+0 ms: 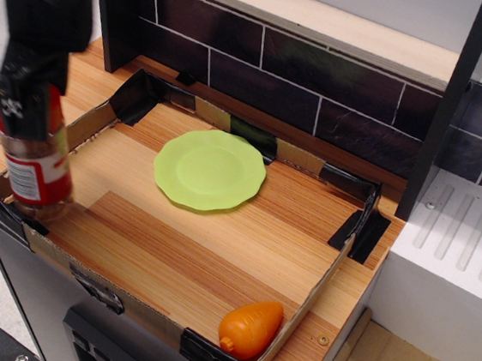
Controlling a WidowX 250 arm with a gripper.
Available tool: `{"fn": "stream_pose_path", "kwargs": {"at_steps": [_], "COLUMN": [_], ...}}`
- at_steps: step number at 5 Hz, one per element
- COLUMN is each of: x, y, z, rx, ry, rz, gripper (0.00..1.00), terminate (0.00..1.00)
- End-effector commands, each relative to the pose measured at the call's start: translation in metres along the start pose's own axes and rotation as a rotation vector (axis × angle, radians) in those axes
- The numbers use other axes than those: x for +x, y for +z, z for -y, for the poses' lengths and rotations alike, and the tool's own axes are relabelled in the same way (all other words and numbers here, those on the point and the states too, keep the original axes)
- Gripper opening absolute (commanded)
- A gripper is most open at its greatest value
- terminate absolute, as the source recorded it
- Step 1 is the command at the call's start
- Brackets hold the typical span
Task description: Topple basil bottle
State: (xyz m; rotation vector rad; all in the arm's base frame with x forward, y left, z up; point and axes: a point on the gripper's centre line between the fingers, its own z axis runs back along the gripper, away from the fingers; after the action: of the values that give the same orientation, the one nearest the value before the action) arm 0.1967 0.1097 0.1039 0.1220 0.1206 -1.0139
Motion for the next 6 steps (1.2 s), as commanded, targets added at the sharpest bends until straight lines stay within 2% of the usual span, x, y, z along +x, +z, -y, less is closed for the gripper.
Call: {"fn": "stream_pose_path", "kwargs": {"at_steps": [1, 2, 3, 5, 6], "x": [0.009, 0.015, 0.015, 0.038, 0.055], "y": [0.0, -0.011, -0.006, -0.017, -0.034], "z": [0.009, 0.002, -0.003, 0.004, 0.009], "rx": [0.094, 0.183, 0.204, 0.182, 0.175], "ry": [-0.1, -0.1, -0.072, -0.011, 0.017], "rz": [-0.025, -0.038, -0.065, -0.144, -0.21], "gripper": [0.0, 0.0, 0.0, 0.0, 0.0], "terminate": [0.0, 0.0, 0.0, 0.0, 0.0]}}
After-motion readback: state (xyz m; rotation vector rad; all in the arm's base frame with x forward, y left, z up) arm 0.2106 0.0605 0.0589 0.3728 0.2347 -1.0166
